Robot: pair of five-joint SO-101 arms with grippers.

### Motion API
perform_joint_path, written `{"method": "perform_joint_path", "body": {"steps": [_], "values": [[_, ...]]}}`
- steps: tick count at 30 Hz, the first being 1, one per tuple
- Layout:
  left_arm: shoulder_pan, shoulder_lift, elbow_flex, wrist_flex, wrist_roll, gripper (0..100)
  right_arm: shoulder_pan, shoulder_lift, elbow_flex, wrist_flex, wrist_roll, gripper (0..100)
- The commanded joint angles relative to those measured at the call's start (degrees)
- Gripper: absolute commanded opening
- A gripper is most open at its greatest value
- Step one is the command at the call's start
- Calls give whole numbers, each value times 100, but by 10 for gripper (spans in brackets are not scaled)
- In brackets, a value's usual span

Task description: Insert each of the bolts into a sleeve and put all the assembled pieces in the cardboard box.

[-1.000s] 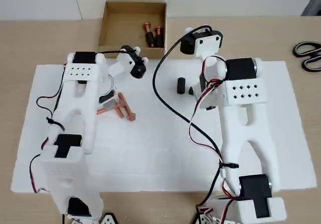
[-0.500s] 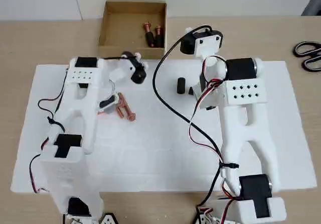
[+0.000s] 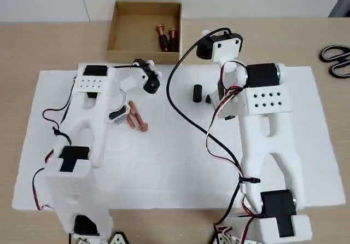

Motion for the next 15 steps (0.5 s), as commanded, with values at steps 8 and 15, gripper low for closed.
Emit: {"method": "perform_joint_path", "body": {"steps": [8,15], "values": [[18,563,-48,-44,123,66,40,-259,-18,-22,-70,4],[18,-105,-119,176,237,30,40,-259,-18,-40,-70,4]]}}
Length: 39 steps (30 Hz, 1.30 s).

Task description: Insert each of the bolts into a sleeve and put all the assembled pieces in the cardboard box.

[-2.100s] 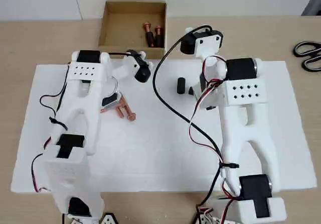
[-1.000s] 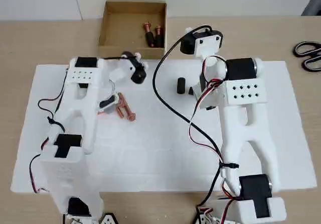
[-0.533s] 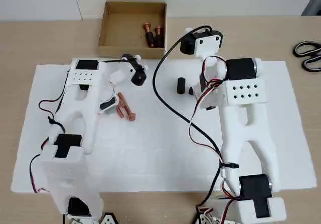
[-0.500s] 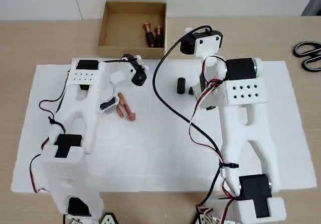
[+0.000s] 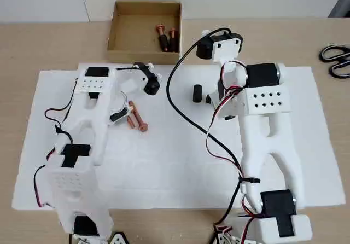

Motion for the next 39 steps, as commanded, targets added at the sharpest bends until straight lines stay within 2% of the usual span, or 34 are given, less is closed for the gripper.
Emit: {"method": "perform_joint_path", "body": {"steps": [1,5,11,14,18,21,24,30,33,39], "values": [[0,-519,-66,211,26,29,40,-259,-18,-48,-70,4],[0,-1266,-66,527,35,29,40,-259,-18,-57,-70,4],[79,-2418,-48,1231,466,6,31,-259,-18,-57,-70,4],[88,-2866,-40,1547,1204,6,31,-286,-18,-57,-70,4],[-9,-2963,163,1538,2769,6,31,-286,-18,-57,-70,4],[-62,-2901,708,1055,3754,6,31,-286,-18,-57,-70,4],[-149,-2804,1420,325,4334,7,31,-286,-18,-57,-70,4],[-176,-2734,2747,-1169,4536,7,31,-259,-18,-57,-79,5],[-185,-2725,3152,-1591,4695,15,31,-259,-18,-57,-79,5],[-185,-2725,3626,-2066,4721,97,31,-259,-18,-57,-79,5]]}}
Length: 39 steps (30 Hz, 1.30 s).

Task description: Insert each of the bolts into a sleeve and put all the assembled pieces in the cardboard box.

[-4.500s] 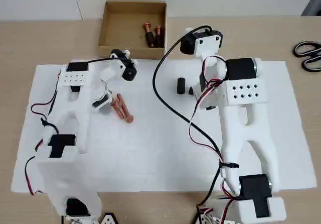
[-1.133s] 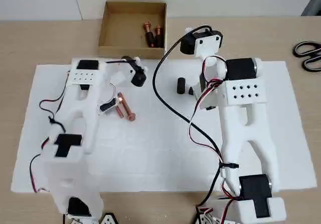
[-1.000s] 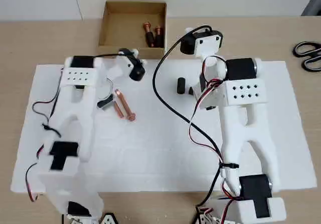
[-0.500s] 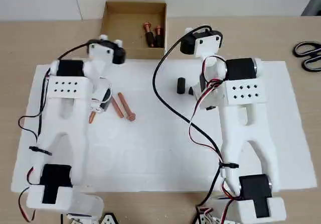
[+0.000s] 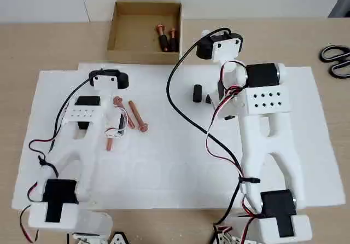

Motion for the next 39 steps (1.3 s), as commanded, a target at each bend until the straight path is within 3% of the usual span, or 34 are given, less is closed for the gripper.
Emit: {"method": "perform_joint_path", "body": {"steps": [1,29,39], "values": [[-35,-70,22,-202,53,97,31,-259,-18,-57,-62,5],[0,308,66,-985,62,96,31,-251,-18,-57,-62,5],[9,484,-101,-844,62,48,31,-251,-18,-31,-62,5]]}}
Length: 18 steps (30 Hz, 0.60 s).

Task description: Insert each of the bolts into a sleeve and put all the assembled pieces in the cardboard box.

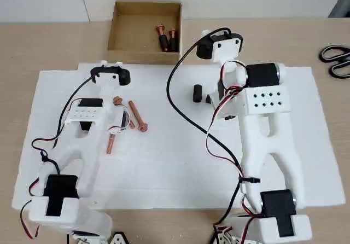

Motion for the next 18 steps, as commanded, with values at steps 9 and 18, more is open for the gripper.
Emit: {"method": "perform_joint_path", "body": {"steps": [9,18], "values": [[-26,-26,-1262,1213,18,5,31,-295,-26,-57,-53,5],[457,-2022,-2844,3138,-9,8,31,-541,-554,154,-26,4]]}}
